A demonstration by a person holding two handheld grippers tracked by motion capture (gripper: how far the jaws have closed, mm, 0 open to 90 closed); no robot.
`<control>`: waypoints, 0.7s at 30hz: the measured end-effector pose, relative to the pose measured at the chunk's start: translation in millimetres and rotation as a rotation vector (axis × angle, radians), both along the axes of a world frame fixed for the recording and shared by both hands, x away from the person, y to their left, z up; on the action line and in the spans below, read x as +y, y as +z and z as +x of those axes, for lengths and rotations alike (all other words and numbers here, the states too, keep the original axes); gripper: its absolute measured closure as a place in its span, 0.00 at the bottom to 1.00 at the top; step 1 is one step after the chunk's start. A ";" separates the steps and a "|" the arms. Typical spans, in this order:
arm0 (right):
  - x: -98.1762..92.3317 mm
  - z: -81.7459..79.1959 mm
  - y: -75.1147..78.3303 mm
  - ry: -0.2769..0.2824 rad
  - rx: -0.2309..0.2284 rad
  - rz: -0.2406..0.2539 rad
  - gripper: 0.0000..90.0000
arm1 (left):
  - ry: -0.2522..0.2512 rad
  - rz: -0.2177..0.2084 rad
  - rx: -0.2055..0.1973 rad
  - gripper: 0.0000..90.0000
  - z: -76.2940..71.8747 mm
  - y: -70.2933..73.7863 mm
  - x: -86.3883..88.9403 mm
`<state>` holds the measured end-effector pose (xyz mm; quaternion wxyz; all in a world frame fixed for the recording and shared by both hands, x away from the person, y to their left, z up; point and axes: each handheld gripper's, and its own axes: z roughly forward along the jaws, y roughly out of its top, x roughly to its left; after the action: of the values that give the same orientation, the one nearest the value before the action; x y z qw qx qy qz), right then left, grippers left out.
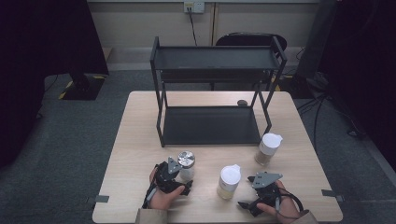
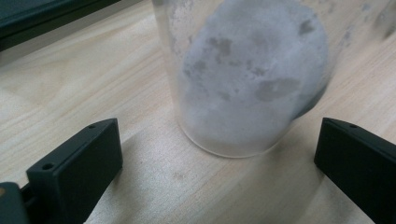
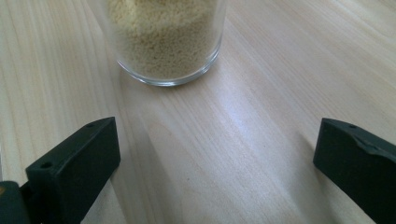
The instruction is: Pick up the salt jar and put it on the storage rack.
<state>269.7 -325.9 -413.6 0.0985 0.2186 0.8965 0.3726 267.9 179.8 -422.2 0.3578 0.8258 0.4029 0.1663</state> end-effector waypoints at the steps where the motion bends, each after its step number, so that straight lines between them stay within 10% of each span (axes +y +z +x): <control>1: 0.0 0.0 0.0 0.000 0.000 0.000 0.00 | 0.000 0.000 0.000 0.00 0.0 0.0 0.0; 21: 0.4 -0.3 0.0 -0.002 -0.001 -0.001 0.00 | 0.042 -0.041 0.008 0.03 2.1 -0.8 -4.7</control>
<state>269.4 -325.5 -413.6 0.0994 0.2190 0.8964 0.3722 270.0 175.2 -422.9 0.3695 0.8104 0.4247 0.1623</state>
